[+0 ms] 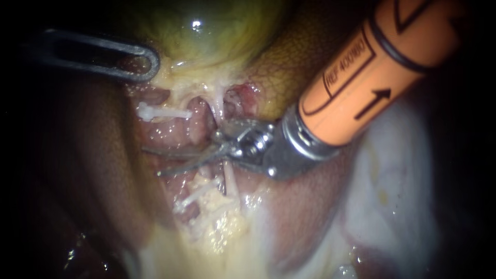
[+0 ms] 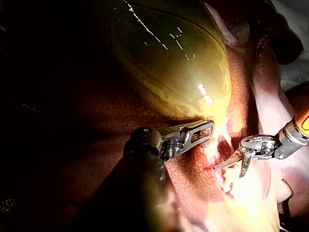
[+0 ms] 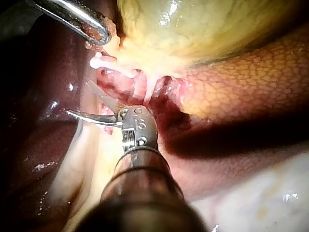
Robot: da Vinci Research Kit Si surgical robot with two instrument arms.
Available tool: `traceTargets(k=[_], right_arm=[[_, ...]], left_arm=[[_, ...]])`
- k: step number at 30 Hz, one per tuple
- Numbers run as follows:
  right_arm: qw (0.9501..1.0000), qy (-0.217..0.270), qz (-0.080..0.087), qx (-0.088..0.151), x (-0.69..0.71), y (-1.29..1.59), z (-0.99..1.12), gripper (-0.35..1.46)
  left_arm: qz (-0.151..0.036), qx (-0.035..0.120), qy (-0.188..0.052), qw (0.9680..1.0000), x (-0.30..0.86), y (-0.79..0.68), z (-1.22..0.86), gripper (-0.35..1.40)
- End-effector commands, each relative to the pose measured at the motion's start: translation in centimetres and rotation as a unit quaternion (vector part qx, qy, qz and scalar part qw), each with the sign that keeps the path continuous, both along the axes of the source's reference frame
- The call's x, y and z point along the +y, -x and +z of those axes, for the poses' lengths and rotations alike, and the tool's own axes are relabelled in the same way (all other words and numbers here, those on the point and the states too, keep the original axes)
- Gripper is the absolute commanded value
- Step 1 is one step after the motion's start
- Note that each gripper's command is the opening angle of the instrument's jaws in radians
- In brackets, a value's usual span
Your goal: Go back from the cut left tube
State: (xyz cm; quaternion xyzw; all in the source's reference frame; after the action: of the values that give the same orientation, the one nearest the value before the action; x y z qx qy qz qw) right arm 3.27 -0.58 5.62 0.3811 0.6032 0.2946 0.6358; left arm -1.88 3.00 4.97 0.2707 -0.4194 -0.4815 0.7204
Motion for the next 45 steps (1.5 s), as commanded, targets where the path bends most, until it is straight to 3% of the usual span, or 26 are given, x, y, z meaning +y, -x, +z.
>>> traceTargets(k=[1, 6, 9, 12, 16, 21, 23, 26, 30, 35, 40, 45], right_arm=[[0.9998, 0.014, 0.011, -0.007, 0.0, 0.01, 0.01, 1.45], [0.9934, 0.105, 0.039, -0.025, -0.03, 0.15, -0.01, 1.45], [0.9833, 0.168, 0.057, -0.041, -0.04, 0.3, -0.05, 1.45], [0.9728, 0.218, 0.053, -0.057, -0.04, 0.47, -0.1, 1.45], [0.9564, 0.272, 0.013, -0.105, -0.03, 0.74, -0.25, 1.45], [0.938, 0.313, -0.024, -0.146, 0.0, 1.07, -0.45, 1.45], [0.9272, 0.332, -0.04, -0.168, 0.03, 1.21, -0.53, 1.45], [0.9122, 0.347, -0.068, -0.207, 0.07, 1.37, -0.62, 1.45], [0.8983, 0.349, -0.098, -0.248, 0.11, 1.53, -0.7, 1.43], [0.8919, 0.345, -0.107, -0.272, 0.17, 1.66, -0.74, 1.43], [0.8904, 0.34, -0.106, -0.283, 0.19, 1.72, -0.75, 1.43], [0.8829, 0.337, -0.134, -0.299, 0.19, 1.78, -0.76, 1.4]], left_arm=[[0.0, 0.0, 0.0, 1.0, 0.0, 0.0, 0.0, -0.35], [0.0, 0.0, 0.0, 1.0, -0.01, 0.0, 0.0, -0.35], [0.0, 0.0, 0.001, 1.0, -0.02, 0.0, 0.0, -0.35], [0.0, 0.0, 0.001, 1.0, -0.02, 0.0, 0.0, -0.35], [0.0, 0.0, 0.001, 1.0, -0.02, 0.0, 0.01, -0.35], [0.0, 0.0, 0.001, 1.0, -0.03, -0.01, 0.01, -0.35], [0.0, 0.0, 0.001, 1.0, -0.03, 0.0, 0.01, -0.35], [0.0, 0.0, 0.001, 1.0, -0.03, 0.0, 0.01, -0.35], [0.0, 0.0, 0.001, 1.0, -0.03, 0.0, 0.01, -0.35], [0.0, 0.0, 0.001, 1.0, -0.03, 0.01, 0.02, -0.35], [-0.001, 0.001, 0.002, 1.0, -0.04, 0.03, 0.03, -0.35], [-0.002, 0.001, 0.003, 1.0, -0.05, 0.06, 0.06, -0.35]])
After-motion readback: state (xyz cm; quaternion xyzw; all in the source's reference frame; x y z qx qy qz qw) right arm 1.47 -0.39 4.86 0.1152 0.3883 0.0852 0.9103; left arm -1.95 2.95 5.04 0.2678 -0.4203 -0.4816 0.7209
